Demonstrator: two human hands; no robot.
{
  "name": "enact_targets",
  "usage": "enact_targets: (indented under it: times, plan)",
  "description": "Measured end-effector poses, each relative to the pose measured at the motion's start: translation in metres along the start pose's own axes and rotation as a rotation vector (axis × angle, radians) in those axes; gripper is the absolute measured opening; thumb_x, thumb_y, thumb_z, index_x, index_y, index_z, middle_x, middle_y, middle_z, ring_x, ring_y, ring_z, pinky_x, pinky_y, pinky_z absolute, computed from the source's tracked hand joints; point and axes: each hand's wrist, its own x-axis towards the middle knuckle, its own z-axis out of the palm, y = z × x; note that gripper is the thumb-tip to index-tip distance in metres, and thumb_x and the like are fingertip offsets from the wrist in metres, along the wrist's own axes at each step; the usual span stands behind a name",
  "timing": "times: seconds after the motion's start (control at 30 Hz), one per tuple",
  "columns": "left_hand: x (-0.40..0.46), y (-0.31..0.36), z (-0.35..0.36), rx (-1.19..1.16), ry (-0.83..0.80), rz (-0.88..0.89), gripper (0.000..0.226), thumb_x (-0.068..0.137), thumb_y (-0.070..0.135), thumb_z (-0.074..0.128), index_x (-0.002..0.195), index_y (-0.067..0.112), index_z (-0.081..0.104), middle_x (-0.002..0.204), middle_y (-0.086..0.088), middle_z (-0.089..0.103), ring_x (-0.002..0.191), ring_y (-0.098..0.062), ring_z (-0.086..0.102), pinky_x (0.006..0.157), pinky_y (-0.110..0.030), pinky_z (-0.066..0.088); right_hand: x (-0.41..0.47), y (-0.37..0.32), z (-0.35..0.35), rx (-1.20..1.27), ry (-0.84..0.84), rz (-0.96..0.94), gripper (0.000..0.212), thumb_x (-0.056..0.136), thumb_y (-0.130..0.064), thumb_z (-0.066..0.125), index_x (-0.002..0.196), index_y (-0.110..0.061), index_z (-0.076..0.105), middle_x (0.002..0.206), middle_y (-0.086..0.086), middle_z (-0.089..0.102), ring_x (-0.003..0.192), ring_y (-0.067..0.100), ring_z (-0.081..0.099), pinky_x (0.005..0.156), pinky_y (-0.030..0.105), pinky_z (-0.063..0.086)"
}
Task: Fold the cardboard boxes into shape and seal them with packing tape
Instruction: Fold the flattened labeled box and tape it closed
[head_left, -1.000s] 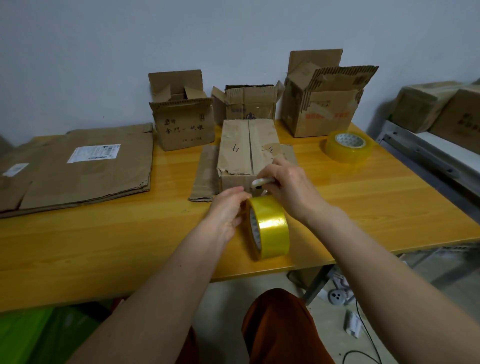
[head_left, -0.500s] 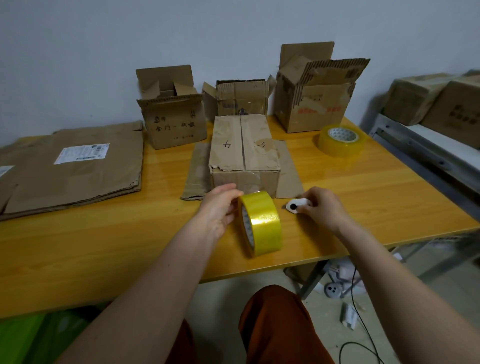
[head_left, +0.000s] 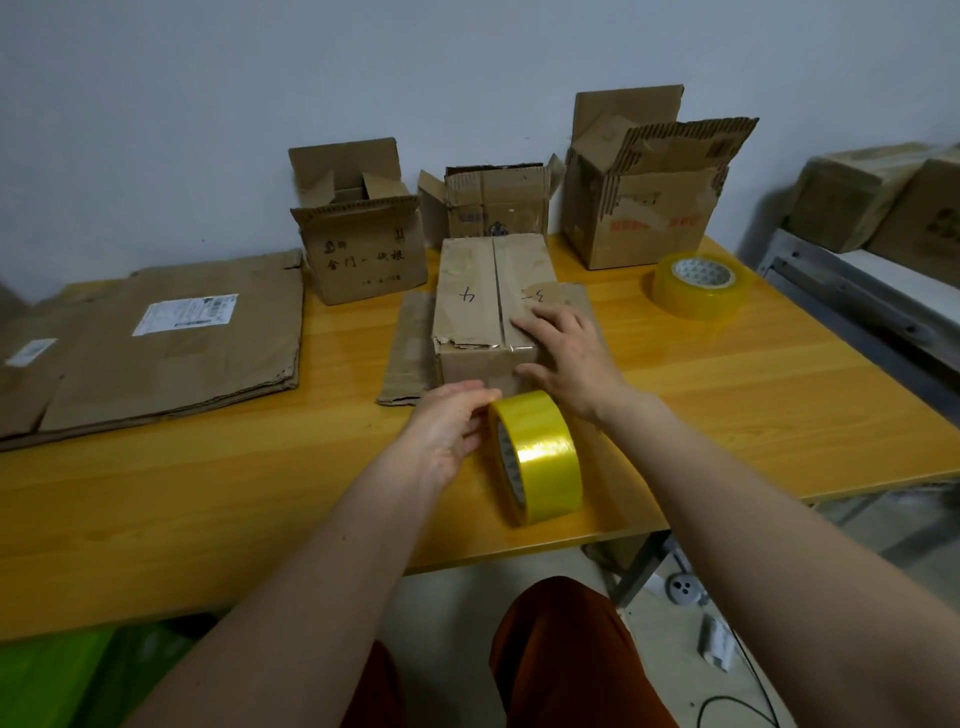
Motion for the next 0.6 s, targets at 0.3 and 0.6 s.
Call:
enact_targets:
  times: [0.3,0.6]
  plan:
    - [-0.008,0.0,-0.008,0.151,-0.037,0.188,0.016,0.085,0.006,0.067,0.094,0.018,0.068,0.099,-0.004,0.07,0.103,-0.02,0.062,0.097,-0.034,0.048,-0.031,-0.016,-0.012,0.516,0.314,0.12,0.013,0.09,-0.017,0.063,0.102,-0.013,0.065,0.1,0.004,0.063,0.095,0.017,0.058,0.081,0.027,0.048]
    - [-0.025,0.016,-0.015,0.26,-0.125,0.507,0.025,0.085,0.005,0.067,0.099,0.025,0.066,0.077,0.009,0.067,0.079,-0.006,0.063,0.08,-0.025,0.052,-0.048,-0.038,-0.015,1.239,-0.032,0.333,0.022,0.085,-0.013,0.067,0.064,-0.012,0.061,0.059,-0.003,0.062,0.059,0.009,0.056,0.064,0.023,0.048]
